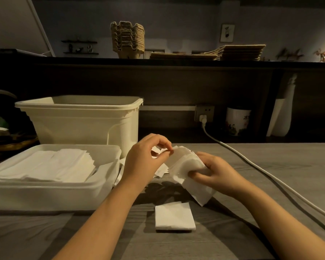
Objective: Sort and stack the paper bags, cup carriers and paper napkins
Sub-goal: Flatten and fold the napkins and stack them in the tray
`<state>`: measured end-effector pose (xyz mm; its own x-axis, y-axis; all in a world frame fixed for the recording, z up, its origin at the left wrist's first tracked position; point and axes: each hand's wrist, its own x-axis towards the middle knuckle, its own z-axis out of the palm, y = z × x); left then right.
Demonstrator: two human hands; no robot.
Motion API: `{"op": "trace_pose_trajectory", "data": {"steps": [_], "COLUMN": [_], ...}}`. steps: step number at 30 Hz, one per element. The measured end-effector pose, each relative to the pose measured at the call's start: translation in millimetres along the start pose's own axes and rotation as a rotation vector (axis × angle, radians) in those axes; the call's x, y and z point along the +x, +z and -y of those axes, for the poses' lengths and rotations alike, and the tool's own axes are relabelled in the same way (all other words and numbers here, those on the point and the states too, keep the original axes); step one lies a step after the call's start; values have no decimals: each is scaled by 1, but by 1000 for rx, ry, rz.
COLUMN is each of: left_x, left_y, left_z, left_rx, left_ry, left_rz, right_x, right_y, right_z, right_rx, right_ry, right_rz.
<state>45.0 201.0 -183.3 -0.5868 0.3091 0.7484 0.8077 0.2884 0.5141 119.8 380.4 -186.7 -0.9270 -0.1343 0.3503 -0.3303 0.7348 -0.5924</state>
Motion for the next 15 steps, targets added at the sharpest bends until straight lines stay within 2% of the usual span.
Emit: {"op": "trace_pose_trajectory", "data": {"steps": [6, 15], "left_x": [-1, -4], "left_y": [3, 2], "left_z": [4, 1], "left_rx": [171, 74], "left_ry": [152, -21], "left_rz": [-53, -5], "right_x": [2, -1], "right_y": [2, 1], "right_z": [-3, -3], "right_rx": [-16, 77], "right_ry": [-35, -87], "right_rz": [-56, 3]}}
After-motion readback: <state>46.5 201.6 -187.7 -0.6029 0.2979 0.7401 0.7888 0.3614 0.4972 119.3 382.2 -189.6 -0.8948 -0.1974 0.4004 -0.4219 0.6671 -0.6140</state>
